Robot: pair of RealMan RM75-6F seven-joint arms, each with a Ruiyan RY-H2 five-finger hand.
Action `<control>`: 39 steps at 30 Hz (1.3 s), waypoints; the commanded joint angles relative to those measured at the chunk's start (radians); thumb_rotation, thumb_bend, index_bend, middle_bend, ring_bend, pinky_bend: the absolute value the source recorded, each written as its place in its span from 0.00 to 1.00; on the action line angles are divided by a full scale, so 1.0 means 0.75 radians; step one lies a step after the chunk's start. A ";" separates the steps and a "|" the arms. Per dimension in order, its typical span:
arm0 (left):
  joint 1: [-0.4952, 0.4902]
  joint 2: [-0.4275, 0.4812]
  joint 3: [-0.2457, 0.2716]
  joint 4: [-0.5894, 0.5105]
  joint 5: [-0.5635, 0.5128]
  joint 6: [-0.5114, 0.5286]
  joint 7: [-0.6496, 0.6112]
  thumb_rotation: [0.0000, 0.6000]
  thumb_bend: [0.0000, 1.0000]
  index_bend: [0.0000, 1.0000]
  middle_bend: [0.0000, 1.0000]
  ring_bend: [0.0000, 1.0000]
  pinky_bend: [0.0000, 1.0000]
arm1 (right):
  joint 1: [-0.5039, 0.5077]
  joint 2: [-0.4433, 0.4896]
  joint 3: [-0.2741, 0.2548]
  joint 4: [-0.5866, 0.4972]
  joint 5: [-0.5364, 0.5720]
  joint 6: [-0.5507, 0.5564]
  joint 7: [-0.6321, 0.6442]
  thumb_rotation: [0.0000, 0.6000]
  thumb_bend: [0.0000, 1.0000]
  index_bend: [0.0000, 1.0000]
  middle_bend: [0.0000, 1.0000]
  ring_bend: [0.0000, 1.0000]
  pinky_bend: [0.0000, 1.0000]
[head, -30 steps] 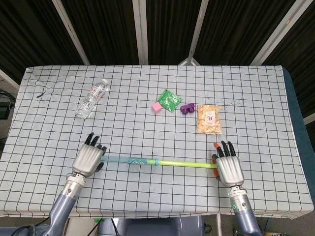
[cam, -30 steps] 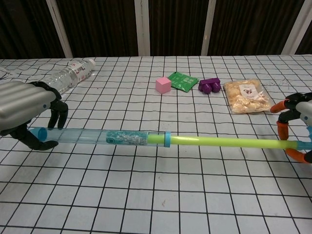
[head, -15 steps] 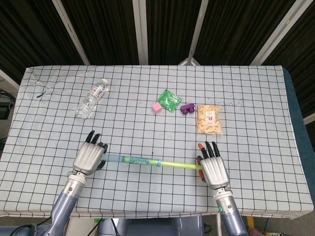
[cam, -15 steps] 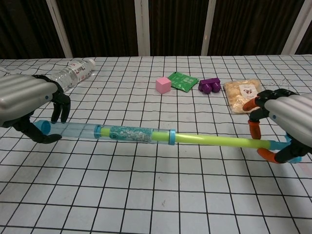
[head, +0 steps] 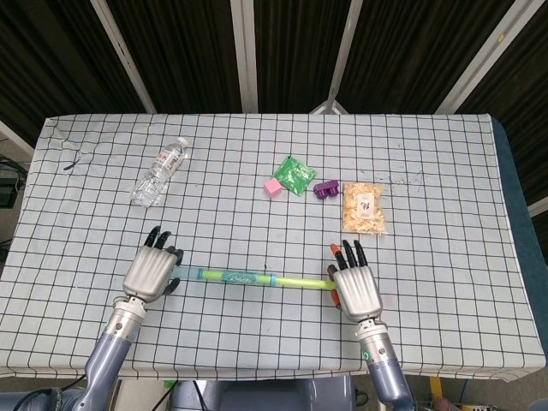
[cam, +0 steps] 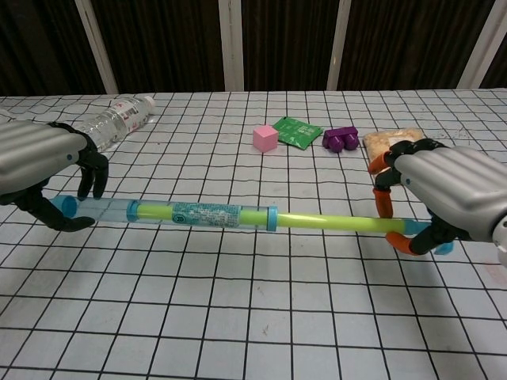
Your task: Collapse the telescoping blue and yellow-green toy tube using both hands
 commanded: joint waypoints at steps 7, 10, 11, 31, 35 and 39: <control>-0.009 -0.020 -0.007 0.001 -0.009 -0.003 0.008 1.00 0.48 0.52 0.55 0.15 0.10 | 0.021 -0.018 0.000 -0.019 -0.008 0.004 -0.018 1.00 0.44 0.66 0.20 0.00 0.00; -0.013 -0.031 -0.010 -0.005 -0.012 0.001 0.017 1.00 0.48 0.52 0.55 0.15 0.10 | 0.030 -0.028 0.005 -0.026 -0.005 0.006 -0.029 1.00 0.44 0.66 0.20 0.00 0.00; -0.014 -0.034 -0.011 -0.007 -0.013 0.003 0.021 1.00 0.48 0.52 0.55 0.15 0.10 | 0.033 -0.031 0.007 -0.029 -0.001 0.008 -0.035 1.00 0.44 0.66 0.20 0.00 0.00; -0.052 -0.108 -0.043 -0.037 -0.051 0.026 0.089 1.00 0.48 0.52 0.56 0.15 0.10 | 0.072 -0.056 0.005 -0.067 0.014 0.028 -0.077 1.00 0.44 0.66 0.20 0.00 0.00; -0.057 -0.119 -0.047 -0.040 -0.058 0.030 0.096 1.00 0.48 0.52 0.56 0.15 0.10 | 0.075 -0.059 0.003 -0.068 0.017 0.031 -0.074 1.00 0.44 0.66 0.20 0.00 0.00; -0.062 -0.125 -0.047 -0.041 -0.065 0.033 0.106 1.00 0.48 0.52 0.56 0.15 0.10 | 0.077 -0.058 0.003 -0.066 0.021 0.036 -0.074 1.00 0.44 0.66 0.20 0.00 0.00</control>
